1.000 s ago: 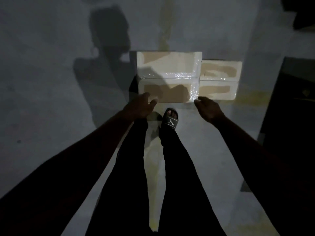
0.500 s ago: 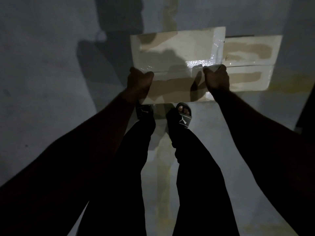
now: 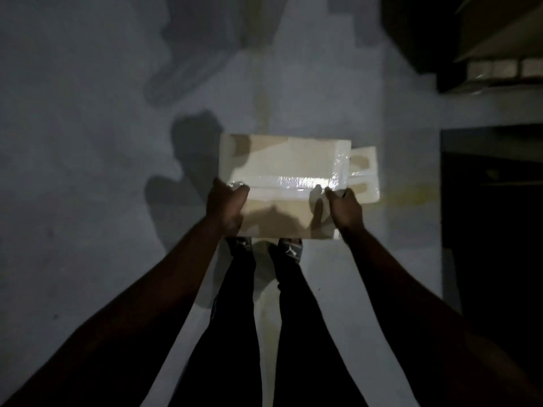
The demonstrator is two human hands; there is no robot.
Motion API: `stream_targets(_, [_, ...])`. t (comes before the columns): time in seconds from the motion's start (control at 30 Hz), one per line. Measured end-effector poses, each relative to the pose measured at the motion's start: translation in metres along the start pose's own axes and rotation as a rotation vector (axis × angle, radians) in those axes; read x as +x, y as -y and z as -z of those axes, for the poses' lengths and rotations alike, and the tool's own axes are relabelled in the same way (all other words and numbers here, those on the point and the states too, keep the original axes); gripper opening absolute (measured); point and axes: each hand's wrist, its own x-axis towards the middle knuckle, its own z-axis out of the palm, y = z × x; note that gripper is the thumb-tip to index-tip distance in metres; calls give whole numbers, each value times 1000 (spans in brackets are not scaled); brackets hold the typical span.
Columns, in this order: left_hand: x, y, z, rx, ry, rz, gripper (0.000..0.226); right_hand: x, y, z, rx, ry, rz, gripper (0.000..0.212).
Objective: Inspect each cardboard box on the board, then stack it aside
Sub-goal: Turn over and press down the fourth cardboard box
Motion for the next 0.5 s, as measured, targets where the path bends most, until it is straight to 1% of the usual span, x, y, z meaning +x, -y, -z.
stream_targets(0.03, [-21,-7,9,5,14,-14,63,-18,3,16,8,-7,3,62])
stream_targets(0.1, [-61,-19,30,27,37,-49,70,-54,8,45,16,-8,8,62])
stream_targets(0.27, [-144,-43,67,103,125,-174,75,-137,3,113,72,-54,55,39])
stream_targets(0.3, [-157,-47,70,111,142,-205,70,-150,-4,124,89,-71,57,37])
stream_targets(0.37, [-176,-55,73,130,174,-260,46,-174,-16,140,138,-117,57,40])
stream_targets(0.4, [-187,-61,73,143,191,-288,40,-185,-22,147,167,-141,52,43])
stream_targets(0.43, [-196,-66,72,155,210,-311,41,-195,-29,154,196,-164,44,43])
stream_targets(0.5, [-208,-74,67,177,241,-363,58,-215,-45,164,261,-217,19,41])
